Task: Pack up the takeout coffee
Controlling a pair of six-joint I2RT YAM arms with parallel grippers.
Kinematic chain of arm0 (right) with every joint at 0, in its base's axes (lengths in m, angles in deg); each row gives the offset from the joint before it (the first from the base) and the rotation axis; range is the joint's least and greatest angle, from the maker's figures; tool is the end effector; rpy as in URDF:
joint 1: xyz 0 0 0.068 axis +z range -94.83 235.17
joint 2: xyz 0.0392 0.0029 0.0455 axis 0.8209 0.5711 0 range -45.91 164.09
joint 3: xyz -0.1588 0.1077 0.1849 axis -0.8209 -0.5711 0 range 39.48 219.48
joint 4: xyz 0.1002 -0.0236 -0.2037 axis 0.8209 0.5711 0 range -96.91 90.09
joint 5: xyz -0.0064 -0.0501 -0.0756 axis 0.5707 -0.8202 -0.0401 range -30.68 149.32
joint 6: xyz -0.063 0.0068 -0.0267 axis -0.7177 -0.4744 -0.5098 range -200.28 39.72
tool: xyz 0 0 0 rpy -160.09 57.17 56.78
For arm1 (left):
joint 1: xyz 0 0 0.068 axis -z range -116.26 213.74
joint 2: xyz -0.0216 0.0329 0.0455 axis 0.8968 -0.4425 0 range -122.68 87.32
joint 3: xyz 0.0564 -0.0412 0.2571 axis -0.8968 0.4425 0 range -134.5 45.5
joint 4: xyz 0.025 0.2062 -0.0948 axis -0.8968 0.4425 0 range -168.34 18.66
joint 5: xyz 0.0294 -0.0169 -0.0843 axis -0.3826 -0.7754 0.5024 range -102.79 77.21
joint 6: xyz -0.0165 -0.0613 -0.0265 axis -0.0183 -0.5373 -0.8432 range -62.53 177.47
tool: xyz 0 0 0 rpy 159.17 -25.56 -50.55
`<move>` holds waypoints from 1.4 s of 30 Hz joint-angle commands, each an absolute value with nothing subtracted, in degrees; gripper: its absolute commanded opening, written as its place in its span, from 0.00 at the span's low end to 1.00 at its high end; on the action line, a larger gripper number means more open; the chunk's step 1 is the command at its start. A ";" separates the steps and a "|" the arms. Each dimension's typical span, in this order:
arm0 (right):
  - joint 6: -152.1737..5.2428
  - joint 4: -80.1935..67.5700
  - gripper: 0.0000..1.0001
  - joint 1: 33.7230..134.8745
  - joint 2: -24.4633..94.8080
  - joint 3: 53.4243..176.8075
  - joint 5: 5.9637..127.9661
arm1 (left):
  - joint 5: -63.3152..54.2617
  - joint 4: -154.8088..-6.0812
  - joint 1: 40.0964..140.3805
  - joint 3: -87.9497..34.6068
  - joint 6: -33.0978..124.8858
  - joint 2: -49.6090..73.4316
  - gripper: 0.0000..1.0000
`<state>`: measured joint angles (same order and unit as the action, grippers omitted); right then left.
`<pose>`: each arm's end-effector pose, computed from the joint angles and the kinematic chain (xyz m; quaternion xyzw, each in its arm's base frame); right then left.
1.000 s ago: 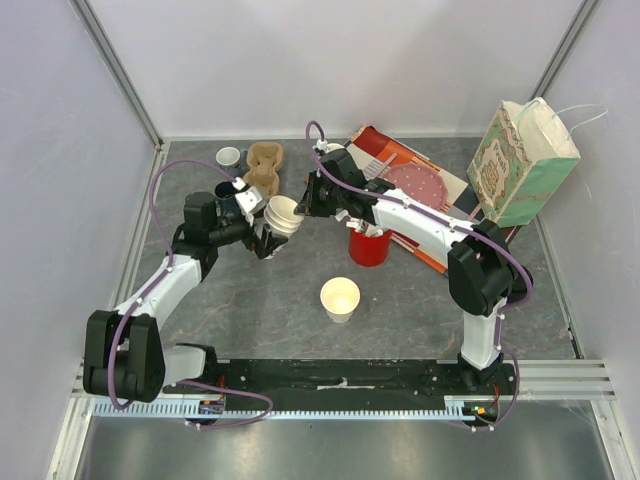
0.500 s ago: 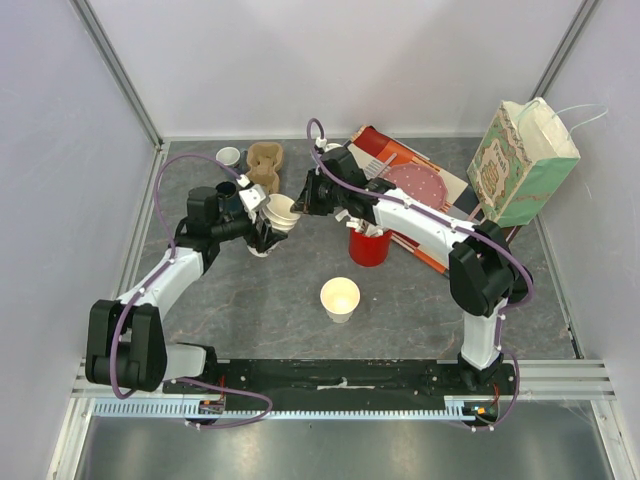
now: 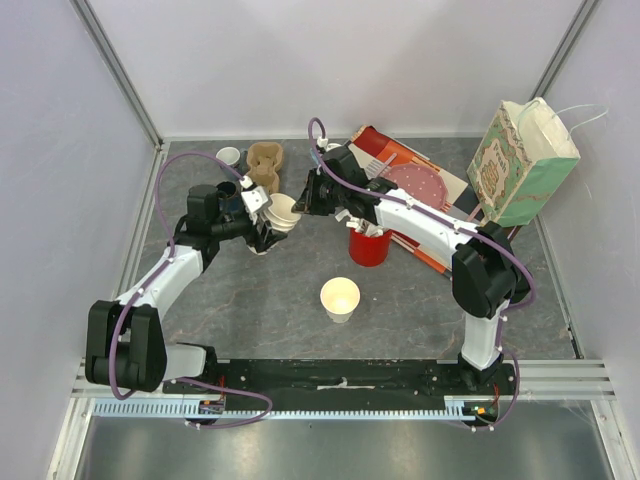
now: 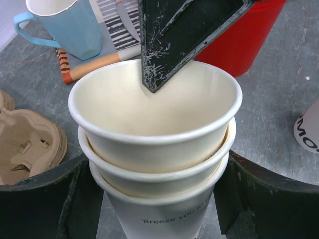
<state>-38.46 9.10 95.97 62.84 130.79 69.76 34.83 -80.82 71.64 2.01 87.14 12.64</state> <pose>0.3173 0.2870 0.2808 -0.0352 0.8774 0.3715 0.3015 0.2517 -0.0763 0.2512 0.4482 0.6790 -0.2530 0.5235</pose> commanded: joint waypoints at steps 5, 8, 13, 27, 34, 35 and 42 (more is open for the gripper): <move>-38.00 5.05 0.00 93.58 55.52 131.33 67.41 | 34.32 -73.42 71.91 3.66 94.47 12.79 0.58; -38.97 5.22 0.02 93.67 56.39 132.11 70.47 | 35.37 -73.16 71.82 2.88 93.08 13.14 0.56; -46.59 9.96 0.54 93.76 56.93 134.67 72.52 | 40.21 -68.94 71.82 0.33 90.61 14.80 0.54; -64.90 15.59 0.63 97.97 54.19 137.03 87.88 | 43.11 -62.44 71.82 -3.19 87.97 15.86 0.55; -64.28 15.42 0.63 99.03 56.04 137.30 88.94 | 43.46 -61.29 71.74 -3.63 87.88 16.13 0.55; -64.28 15.42 0.62 99.38 56.48 137.30 89.20 | 43.55 -61.29 71.82 -3.63 87.88 16.21 0.55; -63.85 15.24 0.54 100.08 58.24 136.86 88.24 | 44.69 -61.29 71.82 -4.16 87.45 16.30 0.55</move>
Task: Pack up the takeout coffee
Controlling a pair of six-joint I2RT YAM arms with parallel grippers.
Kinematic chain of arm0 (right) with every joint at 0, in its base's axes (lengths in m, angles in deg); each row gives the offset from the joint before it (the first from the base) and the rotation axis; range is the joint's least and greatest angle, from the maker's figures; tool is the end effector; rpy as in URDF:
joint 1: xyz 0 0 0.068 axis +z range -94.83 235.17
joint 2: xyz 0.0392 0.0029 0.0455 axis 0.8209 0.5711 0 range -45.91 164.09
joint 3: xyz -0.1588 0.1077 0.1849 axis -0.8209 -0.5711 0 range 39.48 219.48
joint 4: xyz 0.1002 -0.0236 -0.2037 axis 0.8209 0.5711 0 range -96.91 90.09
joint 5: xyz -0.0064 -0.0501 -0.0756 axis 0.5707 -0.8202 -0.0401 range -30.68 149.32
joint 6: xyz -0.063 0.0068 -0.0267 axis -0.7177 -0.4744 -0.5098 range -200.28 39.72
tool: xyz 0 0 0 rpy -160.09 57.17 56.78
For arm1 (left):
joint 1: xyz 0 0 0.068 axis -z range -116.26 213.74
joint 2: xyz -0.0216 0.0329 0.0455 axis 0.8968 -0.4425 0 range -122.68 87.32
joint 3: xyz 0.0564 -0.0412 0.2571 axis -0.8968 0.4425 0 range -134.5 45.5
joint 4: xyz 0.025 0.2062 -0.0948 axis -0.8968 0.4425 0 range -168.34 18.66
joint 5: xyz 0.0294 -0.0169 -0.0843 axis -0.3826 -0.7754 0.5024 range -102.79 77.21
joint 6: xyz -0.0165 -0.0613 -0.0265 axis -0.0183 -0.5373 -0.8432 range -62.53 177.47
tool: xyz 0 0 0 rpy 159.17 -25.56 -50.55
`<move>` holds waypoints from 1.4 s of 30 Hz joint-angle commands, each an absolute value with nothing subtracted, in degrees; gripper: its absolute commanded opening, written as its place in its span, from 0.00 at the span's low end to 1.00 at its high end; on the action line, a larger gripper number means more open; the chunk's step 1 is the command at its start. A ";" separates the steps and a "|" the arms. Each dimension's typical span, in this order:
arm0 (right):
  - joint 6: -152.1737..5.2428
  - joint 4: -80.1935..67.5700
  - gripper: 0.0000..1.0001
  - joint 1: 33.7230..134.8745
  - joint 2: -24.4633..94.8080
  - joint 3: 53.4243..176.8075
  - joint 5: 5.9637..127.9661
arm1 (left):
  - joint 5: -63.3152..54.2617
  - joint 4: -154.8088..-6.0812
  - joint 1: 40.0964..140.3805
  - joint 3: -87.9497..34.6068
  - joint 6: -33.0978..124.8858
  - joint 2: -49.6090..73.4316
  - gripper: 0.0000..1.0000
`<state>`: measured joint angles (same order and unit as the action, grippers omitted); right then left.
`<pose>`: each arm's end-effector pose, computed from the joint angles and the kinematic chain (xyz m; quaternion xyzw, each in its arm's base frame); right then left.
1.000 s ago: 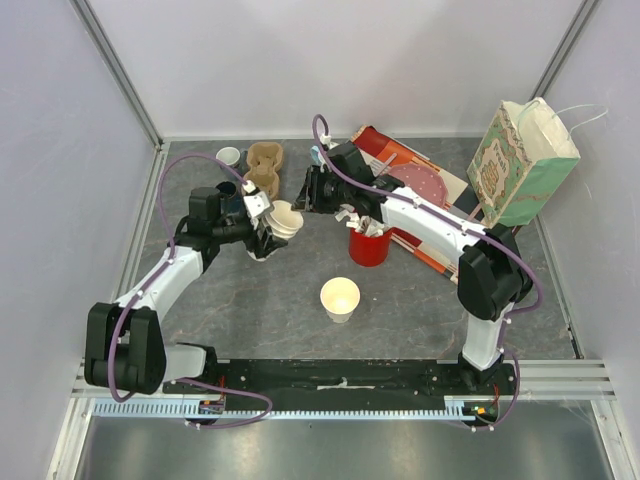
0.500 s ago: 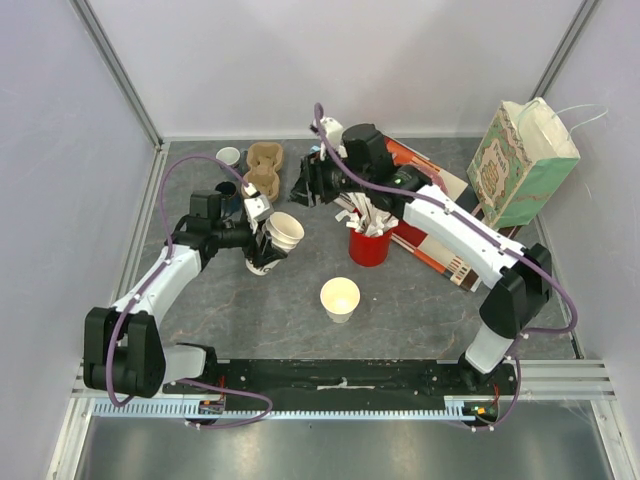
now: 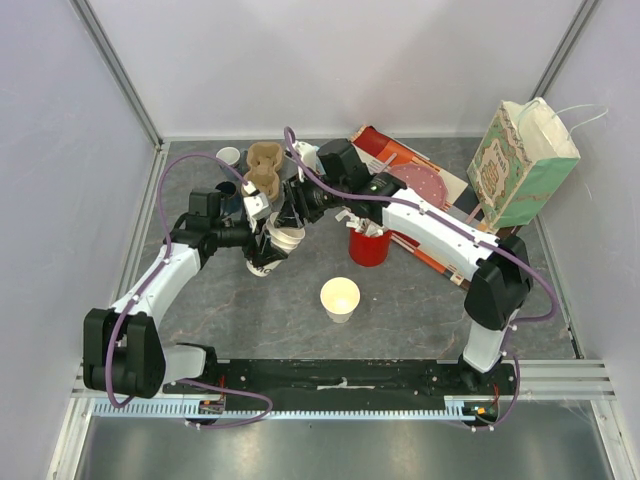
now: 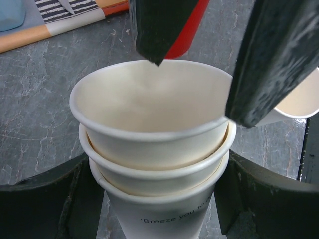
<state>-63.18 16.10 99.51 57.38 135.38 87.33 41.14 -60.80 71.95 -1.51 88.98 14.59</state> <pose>0.2684 0.2985 0.3343 -0.3151 0.7900 0.4268 0.3073 0.2270 -0.0781 0.2494 0.4471 0.7084 -0.3363 0.4303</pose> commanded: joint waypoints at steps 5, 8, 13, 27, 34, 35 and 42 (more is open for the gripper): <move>-63.23 14.72 0.50 100.79 60.17 137.39 89.30 | 44.43 -61.20 71.82 -4.60 87.18 15.86 0.55; -62.97 14.54 0.40 100.87 60.70 137.48 88.51 | 44.43 -61.20 71.82 -4.60 87.44 15.78 0.55; -62.61 14.28 0.18 100.79 60.70 137.92 88.42 | 43.82 -60.68 71.82 -4.16 88.32 15.69 0.55; -63.05 14.98 0.00 97.10 55.52 138.80 83.32 | 42.14 -57.95 71.82 -1.79 93.68 15.60 0.55; -64.20 16.82 0.00 96.83 55.08 141.52 82.44 | 42.76 -57.69 71.82 -1.88 93.95 15.33 0.55; -64.37 17.00 0.00 96.74 54.99 141.61 82.35 | 42.85 -57.60 71.82 -1.88 94.12 15.25 0.55; -64.02 17.00 0.00 95.87 54.46 142.31 82.00 | 43.64 -56.19 71.82 -1.79 95.79 15.51 0.53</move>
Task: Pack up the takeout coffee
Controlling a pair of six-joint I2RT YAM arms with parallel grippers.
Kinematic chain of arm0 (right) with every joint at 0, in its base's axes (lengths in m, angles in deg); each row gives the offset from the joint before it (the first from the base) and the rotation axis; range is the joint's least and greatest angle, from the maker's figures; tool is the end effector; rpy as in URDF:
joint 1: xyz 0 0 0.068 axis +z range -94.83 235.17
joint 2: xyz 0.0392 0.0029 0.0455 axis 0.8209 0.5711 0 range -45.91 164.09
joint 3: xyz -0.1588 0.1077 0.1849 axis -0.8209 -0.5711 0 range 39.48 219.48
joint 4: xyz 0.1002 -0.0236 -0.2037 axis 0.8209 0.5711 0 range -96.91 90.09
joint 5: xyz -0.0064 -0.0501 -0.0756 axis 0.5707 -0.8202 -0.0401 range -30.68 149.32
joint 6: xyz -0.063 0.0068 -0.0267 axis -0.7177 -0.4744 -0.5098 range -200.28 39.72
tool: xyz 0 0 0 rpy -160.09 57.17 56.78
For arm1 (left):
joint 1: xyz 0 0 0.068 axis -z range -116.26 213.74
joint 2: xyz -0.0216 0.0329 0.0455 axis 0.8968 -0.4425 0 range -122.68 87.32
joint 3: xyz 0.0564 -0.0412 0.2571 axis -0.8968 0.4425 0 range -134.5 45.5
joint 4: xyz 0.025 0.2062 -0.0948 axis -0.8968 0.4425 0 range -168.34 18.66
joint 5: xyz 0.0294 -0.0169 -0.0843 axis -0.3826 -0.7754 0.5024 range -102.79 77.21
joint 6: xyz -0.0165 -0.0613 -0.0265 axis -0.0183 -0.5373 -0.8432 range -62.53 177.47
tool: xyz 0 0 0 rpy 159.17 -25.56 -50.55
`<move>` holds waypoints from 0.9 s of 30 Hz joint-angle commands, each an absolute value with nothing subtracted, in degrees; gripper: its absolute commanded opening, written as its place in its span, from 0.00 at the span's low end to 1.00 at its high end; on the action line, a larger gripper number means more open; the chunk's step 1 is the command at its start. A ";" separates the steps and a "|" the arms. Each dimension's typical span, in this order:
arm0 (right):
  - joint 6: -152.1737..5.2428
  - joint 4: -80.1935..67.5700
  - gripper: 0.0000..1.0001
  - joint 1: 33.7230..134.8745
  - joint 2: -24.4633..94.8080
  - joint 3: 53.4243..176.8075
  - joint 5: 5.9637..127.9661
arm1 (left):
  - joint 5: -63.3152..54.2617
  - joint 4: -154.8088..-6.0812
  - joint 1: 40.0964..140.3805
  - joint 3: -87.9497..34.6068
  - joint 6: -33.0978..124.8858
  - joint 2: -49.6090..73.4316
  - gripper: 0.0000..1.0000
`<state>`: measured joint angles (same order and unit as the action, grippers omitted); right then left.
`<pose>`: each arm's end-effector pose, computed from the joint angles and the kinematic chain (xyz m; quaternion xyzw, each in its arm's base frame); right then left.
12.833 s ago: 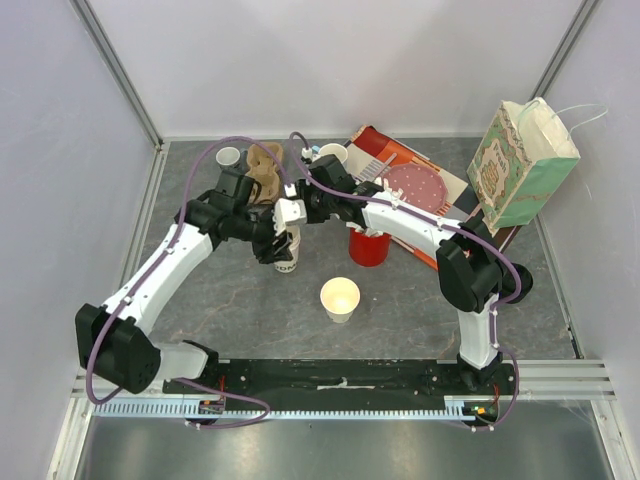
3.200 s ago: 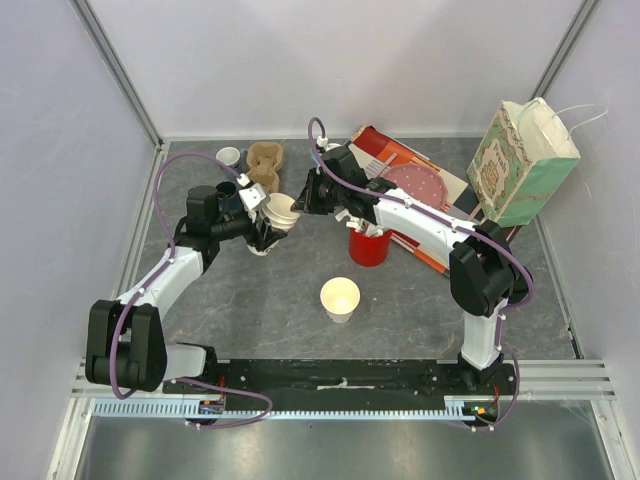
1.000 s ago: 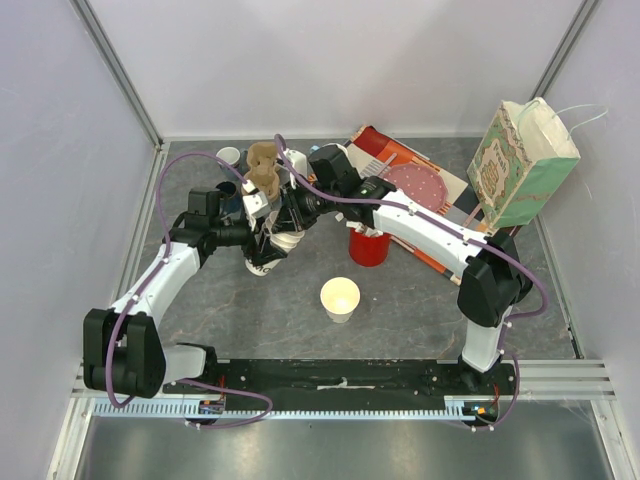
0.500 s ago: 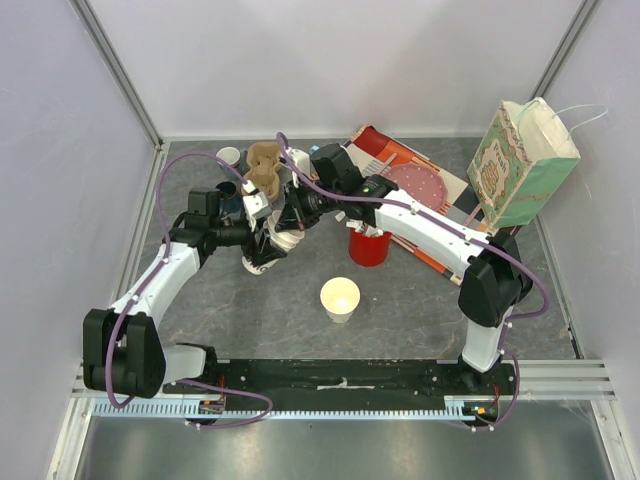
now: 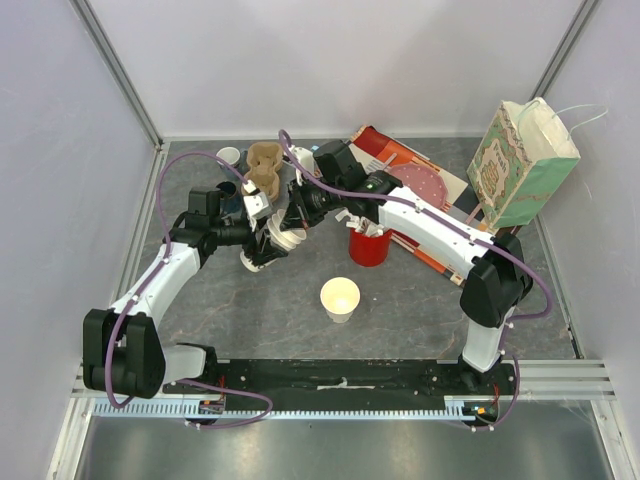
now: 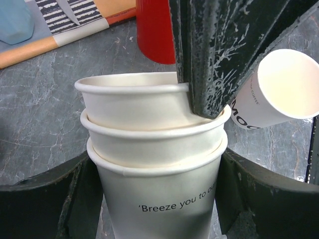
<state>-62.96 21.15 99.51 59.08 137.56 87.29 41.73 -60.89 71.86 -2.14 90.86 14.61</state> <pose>0.2697 0.2998 0.3260 -0.3096 0.8107 0.4137 0.2751 0.2280 -0.0782 0.2532 0.4607 0.6956 -0.3308 0.4409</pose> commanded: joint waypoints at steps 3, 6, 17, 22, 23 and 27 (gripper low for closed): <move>-63.41 16.91 0.00 95.34 54.37 142.84 82.00 | 44.08 -55.84 71.82 -1.61 96.23 15.69 0.52; -63.14 16.91 0.00 94.81 54.20 143.02 81.74 | 44.60 -55.84 71.74 -1.70 96.32 15.77 0.52; -62.00 16.56 0.00 92.44 52.53 142.23 80.24 | 45.83 -55.58 71.82 -1.44 96.76 15.86 0.51; -61.65 16.56 0.00 91.74 52.35 141.70 80.42 | 46.10 -55.49 71.74 -1.52 96.67 15.95 0.49; -61.65 16.39 0.00 91.65 52.27 141.44 80.42 | 46.19 -55.49 71.82 -1.52 96.76 16.04 0.49; -60.42 15.34 0.00 91.03 52.00 140.30 83.21 | 46.27 -55.66 71.82 -1.70 96.67 16.13 0.49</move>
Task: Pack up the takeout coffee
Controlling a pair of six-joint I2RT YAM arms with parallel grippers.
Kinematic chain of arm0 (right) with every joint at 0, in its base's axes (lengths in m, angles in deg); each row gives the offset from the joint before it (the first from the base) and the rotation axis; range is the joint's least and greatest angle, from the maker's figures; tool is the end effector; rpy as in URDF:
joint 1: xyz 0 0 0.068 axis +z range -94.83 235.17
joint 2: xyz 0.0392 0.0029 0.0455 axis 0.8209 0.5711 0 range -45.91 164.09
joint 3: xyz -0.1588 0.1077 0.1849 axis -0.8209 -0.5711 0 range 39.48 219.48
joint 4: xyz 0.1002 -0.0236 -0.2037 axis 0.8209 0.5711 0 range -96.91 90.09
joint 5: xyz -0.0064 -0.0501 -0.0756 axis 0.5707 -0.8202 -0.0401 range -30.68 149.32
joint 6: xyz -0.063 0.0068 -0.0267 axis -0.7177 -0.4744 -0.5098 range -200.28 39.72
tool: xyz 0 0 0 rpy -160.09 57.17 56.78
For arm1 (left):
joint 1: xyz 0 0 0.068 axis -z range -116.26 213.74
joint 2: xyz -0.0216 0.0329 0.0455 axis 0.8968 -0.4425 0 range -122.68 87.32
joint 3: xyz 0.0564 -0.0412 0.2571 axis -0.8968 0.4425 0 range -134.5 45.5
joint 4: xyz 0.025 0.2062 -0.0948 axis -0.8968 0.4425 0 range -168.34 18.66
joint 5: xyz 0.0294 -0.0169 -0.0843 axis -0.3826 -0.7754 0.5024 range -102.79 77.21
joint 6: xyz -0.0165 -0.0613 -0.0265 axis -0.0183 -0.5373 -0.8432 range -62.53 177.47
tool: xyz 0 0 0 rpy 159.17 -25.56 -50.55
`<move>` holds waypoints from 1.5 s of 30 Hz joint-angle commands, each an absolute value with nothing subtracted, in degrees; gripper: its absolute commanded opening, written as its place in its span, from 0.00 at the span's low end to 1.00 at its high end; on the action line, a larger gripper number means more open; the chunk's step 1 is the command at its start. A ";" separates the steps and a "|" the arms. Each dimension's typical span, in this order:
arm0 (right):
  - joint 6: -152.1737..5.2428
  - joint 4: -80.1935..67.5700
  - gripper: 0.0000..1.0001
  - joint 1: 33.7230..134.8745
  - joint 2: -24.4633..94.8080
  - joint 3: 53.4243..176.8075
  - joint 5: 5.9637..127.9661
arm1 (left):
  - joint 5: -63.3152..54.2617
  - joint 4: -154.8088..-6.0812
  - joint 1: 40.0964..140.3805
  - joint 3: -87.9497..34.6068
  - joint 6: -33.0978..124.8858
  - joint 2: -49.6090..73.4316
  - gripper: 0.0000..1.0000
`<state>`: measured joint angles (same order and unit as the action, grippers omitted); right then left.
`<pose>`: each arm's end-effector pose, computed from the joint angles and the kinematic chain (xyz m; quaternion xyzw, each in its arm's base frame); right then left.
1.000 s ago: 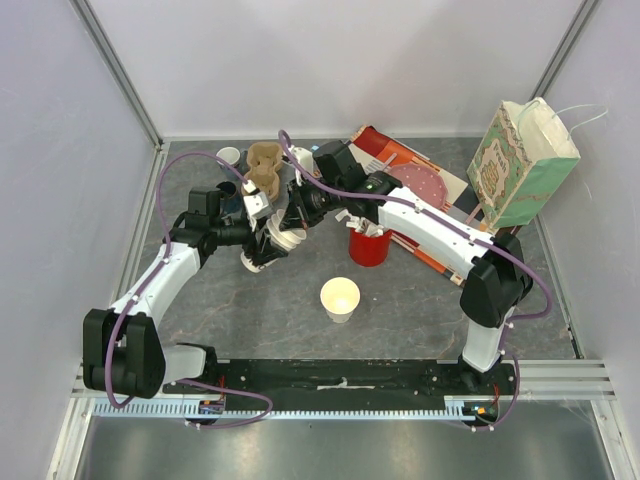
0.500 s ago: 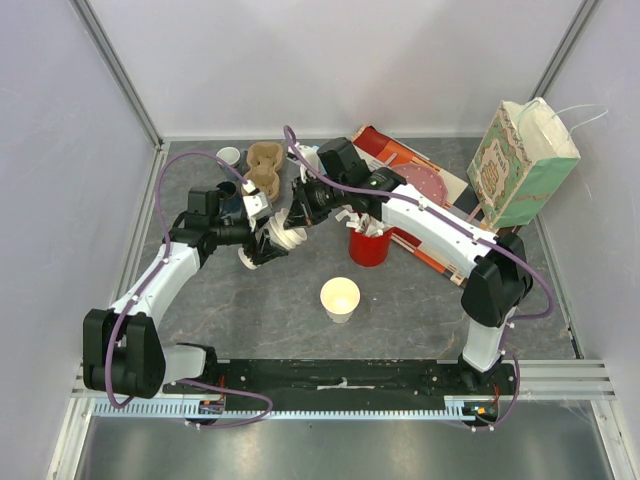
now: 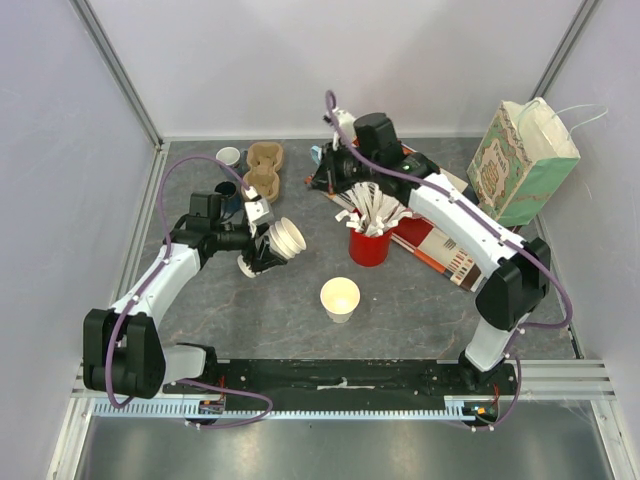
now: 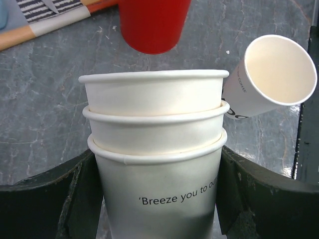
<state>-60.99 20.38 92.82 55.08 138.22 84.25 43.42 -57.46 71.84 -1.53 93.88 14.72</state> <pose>0.2936 0.2559 0.3566 -0.2418 0.8155 0.3982 0.3433 0.2211 -0.0781 0.2469 0.4719 0.6920 -0.3442 0.4243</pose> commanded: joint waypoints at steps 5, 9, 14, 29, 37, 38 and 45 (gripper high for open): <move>-57.26 13.84 0.51 91.21 53.75 139.86 90.61 | 47.06 -57.16 71.82 -2.40 94.22 16.21 0.49; -56.37 12.43 0.70 93.13 55.42 137.40 90.79 | 49.17 -57.77 71.82 -3.02 92.54 16.21 0.49; -55.68 12.08 0.54 94.55 57.53 137.83 91.23 | 49.35 -57.86 71.74 -3.55 92.10 16.30 0.49; -51.45 10.67 0.45 96.65 61.67 133.44 96.23 | 47.77 -60.23 71.82 -4.16 90.79 15.25 0.49; -50.31 10.14 0.46 96.66 61.41 132.47 95.54 | 46.72 -60.41 71.82 -4.07 90.96 15.25 0.49; -50.40 10.32 0.47 96.40 61.06 132.56 94.40 | 46.63 -60.41 71.82 -3.99 90.96 15.25 0.49; -52.85 11.98 0.56 93.85 55.70 132.47 90.80 | 46.27 -60.41 71.82 -3.37 91.13 15.42 0.49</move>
<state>-50.98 12.91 95.55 61.40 132.34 93.67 45.82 -58.77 71.71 -2.14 91.91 14.74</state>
